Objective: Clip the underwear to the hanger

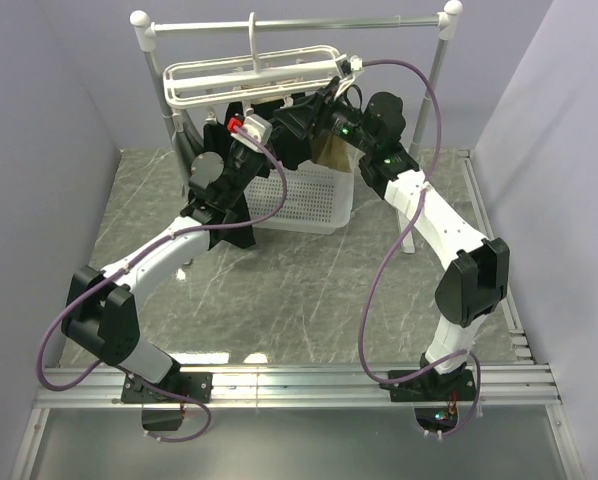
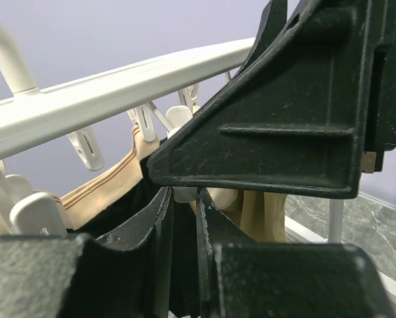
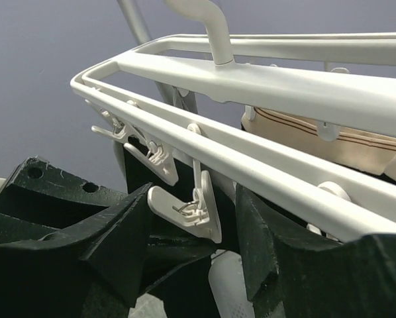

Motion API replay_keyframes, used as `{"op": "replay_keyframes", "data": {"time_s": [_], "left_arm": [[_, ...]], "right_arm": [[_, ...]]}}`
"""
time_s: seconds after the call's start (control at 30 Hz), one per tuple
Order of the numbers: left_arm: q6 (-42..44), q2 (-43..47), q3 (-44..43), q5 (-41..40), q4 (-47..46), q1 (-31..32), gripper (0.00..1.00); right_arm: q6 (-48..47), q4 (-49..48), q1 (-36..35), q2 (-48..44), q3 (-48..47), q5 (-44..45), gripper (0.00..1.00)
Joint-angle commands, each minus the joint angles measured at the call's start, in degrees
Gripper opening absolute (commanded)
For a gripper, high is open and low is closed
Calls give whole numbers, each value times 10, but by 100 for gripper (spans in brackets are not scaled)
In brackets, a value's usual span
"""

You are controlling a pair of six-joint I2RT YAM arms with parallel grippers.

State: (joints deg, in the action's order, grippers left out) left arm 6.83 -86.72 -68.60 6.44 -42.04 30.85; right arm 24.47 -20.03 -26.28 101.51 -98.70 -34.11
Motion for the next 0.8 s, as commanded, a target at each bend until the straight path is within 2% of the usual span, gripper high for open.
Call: {"op": "replay_keyframes", "data": {"time_s": [0.0,0.07,0.17,0.2,0.33,0.37,0.47,0.6,0.63,0.67,0.73,0.77], "left_arm": [[3,27,7,26,-7,-1,0],[3,29,10,29,-6,-3,0],[1,31,14,31,-4,-4,0],[2,32,13,32,-2,-4,1],[-1,36,12,42,9,-8,9],[-2,37,11,45,15,-8,14],[0,46,7,63,45,-14,26],[16,82,6,105,114,-35,40],[26,92,7,124,152,-40,43],[41,102,5,191,178,-49,50],[76,128,-2,261,247,-79,66],[85,135,-7,285,273,-86,68]], "right_arm": [[-10,-21,-9,-4,-35,15,58],[-8,-25,-10,-4,-33,17,57],[-14,-23,-11,-4,-33,21,42],[-15,-22,-12,-5,-33,24,34],[-16,-16,-13,-7,-30,35,18],[-18,-13,-14,-7,-31,37,11],[-20,-5,-13,-10,-30,43,2],[-18,-3,-13,-10,-27,43,0],[-17,-1,-13,-10,-26,42,0],[-15,-1,-12,-10,-24,42,0],[-11,0,-12,-10,-23,40,0],[-11,0,-11,-11,-22,38,0]]}}
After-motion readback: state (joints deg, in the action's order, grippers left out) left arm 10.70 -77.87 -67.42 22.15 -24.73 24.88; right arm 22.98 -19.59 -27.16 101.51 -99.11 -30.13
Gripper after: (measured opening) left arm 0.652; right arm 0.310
